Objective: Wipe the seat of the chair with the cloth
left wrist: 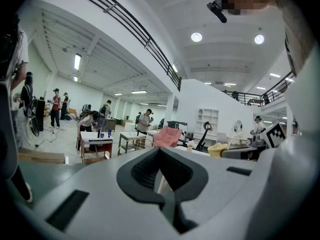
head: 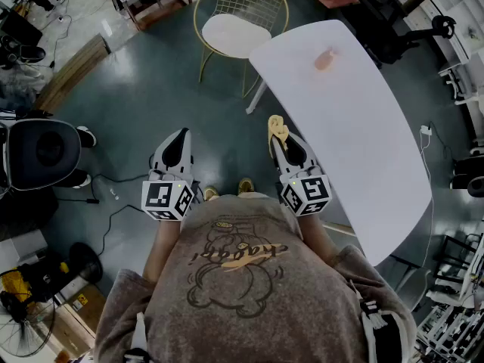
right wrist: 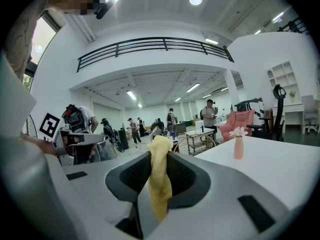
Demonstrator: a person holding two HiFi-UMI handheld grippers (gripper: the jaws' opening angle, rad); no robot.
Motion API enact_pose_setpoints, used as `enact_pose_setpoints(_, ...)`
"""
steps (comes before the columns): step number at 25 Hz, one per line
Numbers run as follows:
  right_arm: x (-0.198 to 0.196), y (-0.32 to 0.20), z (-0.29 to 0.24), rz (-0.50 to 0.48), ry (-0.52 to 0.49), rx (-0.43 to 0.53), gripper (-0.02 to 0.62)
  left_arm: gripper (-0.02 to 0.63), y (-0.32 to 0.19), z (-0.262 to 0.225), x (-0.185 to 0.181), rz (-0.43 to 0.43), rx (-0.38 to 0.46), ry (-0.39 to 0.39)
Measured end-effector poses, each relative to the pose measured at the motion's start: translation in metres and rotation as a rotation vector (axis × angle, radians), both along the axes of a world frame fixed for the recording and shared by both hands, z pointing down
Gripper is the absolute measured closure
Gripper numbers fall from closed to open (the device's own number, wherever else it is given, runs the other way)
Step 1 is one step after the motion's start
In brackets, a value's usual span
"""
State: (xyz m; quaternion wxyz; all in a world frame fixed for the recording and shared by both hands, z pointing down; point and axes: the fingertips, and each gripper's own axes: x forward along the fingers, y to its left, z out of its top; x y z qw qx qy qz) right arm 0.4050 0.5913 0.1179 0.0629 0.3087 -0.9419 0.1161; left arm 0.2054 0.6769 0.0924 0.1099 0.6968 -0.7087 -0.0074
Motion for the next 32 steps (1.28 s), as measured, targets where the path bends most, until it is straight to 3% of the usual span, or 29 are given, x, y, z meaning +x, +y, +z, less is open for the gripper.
enact_pose_setpoints(21,-0.047,0.038,0.012,0.027,-0.047,0.001,0.483,0.603,0.021,0.018,-0.036,0.077,-0.017,0.022)
enact_pose_setpoints(32,-0.082,0.0,0.013,0.02,-0.053,0.001,0.483,0.603,-0.015,0.03,-0.067,0.078,-0.026,0.033)
